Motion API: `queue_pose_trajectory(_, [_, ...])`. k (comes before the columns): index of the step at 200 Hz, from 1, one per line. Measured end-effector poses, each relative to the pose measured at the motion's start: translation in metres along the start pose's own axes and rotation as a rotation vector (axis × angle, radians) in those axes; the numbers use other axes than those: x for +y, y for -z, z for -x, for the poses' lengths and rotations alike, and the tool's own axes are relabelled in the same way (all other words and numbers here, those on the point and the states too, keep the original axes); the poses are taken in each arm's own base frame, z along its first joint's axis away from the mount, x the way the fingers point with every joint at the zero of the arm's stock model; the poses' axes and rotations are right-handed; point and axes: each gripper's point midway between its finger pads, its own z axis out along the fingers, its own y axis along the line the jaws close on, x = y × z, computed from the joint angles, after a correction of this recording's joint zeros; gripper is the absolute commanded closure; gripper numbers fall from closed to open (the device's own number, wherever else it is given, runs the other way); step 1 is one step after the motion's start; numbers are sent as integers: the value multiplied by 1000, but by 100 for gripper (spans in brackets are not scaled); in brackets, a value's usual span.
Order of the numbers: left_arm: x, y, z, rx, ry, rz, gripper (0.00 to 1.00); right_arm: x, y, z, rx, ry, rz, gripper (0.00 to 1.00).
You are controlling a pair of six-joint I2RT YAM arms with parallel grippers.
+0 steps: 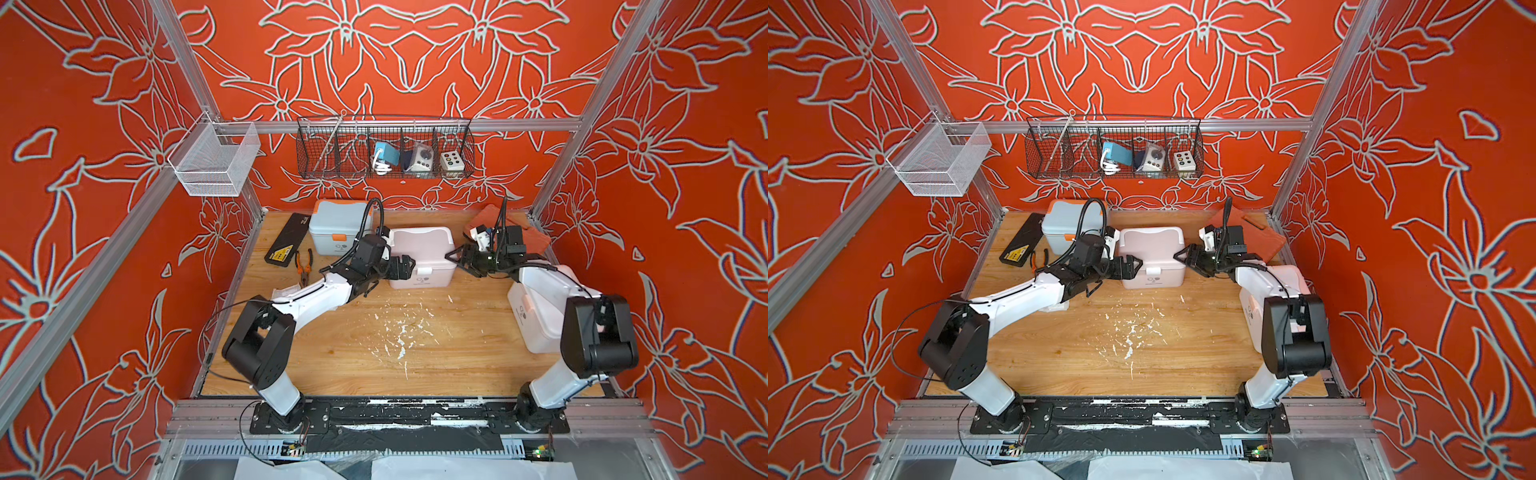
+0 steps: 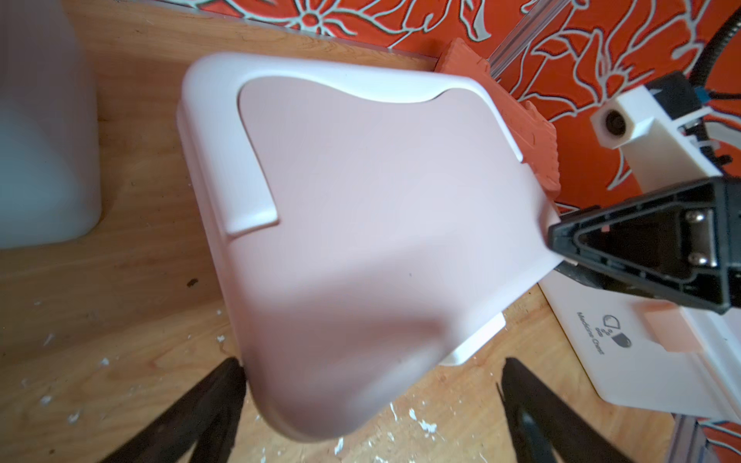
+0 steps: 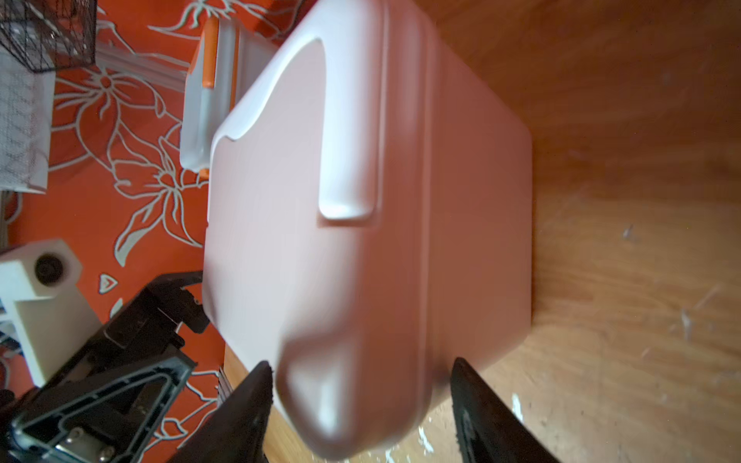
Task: Open first aid kits and take out gauze
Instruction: Move the first aid kit to the center of the board.
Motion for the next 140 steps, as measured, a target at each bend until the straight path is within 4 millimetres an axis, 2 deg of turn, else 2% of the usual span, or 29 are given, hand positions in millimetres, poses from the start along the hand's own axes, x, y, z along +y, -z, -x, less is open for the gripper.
queue_pose_trajectory(19, [-2, 15, 7, -33, 7, 1, 3, 2, 8, -8, 11, 11, -36, 18])
queue_pose_trajectory(42, [7, 26, 17, -62, 33, 14, 3, -4, 16, -1, 3, 12, -103, 12])
queue_pose_trajectory(60, [20, 32, 15, -66, 63, 31, 3, 1, 19, 19, -19, 31, -120, 11])
queue_pose_trajectory(78, [26, 39, 5, -53, 93, 28, 3, 12, 16, 51, -59, 64, -103, 12])
queue_pose_trajectory(94, [23, 46, -6, -34, 116, 4, 3, 16, 5, 79, -85, 90, -81, 14])
queue_pose_trajectory(111, [19, 53, -13, -28, 139, -24, 3, 14, -10, 99, -91, 102, -58, 17])
queue_pose_trajectory(140, [15, 67, -28, -30, 186, -72, 3, 6, -39, 112, -59, 99, 4, 21])
